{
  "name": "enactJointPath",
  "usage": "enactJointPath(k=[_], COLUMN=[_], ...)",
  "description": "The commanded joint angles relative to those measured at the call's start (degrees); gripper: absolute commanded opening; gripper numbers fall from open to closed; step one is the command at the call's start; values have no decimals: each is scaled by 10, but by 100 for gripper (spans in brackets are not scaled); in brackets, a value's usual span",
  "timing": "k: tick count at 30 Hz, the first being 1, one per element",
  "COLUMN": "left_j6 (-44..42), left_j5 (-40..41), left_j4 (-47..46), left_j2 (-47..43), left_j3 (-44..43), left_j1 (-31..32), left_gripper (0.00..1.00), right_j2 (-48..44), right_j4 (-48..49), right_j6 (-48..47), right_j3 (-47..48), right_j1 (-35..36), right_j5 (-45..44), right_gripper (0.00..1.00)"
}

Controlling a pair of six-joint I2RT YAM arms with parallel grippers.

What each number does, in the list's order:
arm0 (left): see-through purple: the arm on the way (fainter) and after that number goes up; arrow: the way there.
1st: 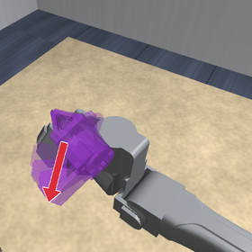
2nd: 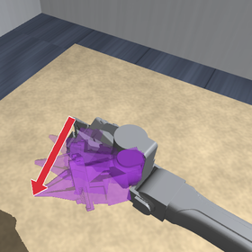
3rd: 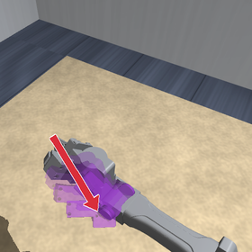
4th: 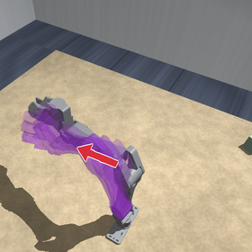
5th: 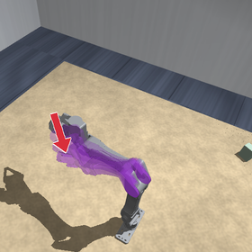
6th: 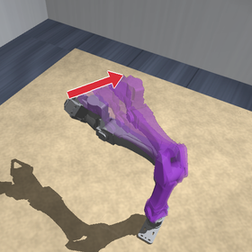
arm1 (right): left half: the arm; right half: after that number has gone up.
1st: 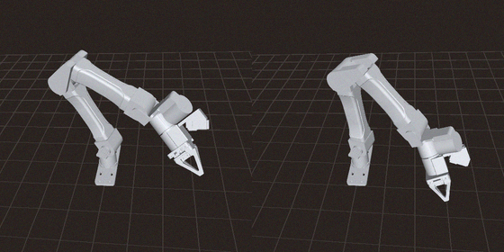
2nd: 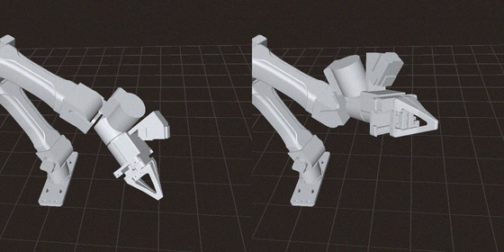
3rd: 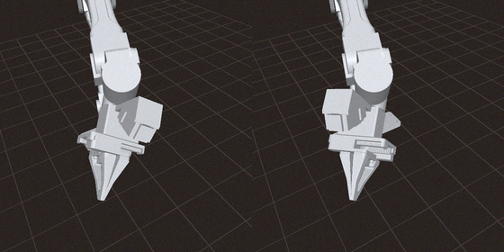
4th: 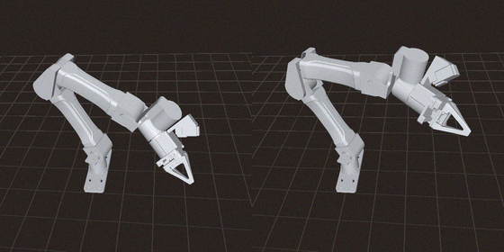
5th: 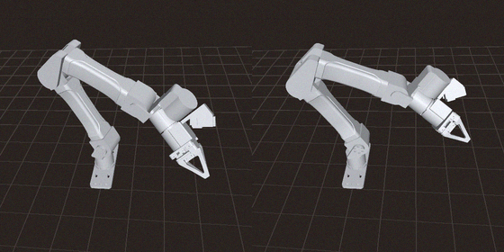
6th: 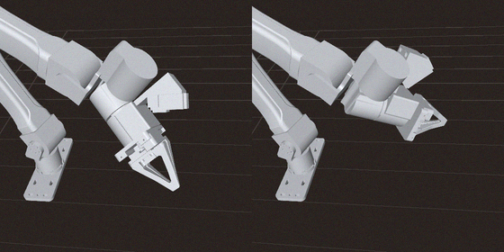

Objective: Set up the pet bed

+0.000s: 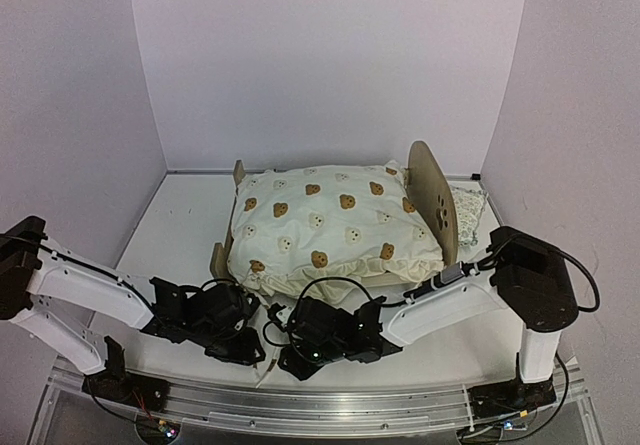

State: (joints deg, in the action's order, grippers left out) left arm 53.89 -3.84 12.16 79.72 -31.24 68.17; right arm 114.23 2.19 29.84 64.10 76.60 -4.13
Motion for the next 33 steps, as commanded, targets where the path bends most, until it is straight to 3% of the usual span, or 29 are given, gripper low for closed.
enactJointPath(k=[1, 5, 7, 17, 24, 28, 33], left_j6=[22, 32, 36, 27, 30, 32, 20], left_j5=[55, 66, 67, 80, 86, 80, 52], left_j4=[63, 82, 87, 147, 171, 155, 101], left_j2=[27, 38, 34, -101, -143, -154, -134], left_j3=[-33, -38, -38, -44, -31, -20, -13], left_j1=[17, 19, 19, 21, 20, 20, 20], left_gripper=[20, 3, 0, 0, 0, 0, 0], right_j2=[-7, 4, 10, 88, 139, 119, 20], right_j4=[-3, 4, 8, 18, 28, 29, 18], right_j6=[1, 5, 5, 13, 1, -22, -42], right_j3=[-13, -9, -4, 76, 151, 147, 67], right_j1=[1, 1, 1, 1, 1, 1, -1], right_j5=[-9, 7, 15, 59, 69, 66, 43], right_gripper=[29, 29, 29, 29, 29, 30, 35])
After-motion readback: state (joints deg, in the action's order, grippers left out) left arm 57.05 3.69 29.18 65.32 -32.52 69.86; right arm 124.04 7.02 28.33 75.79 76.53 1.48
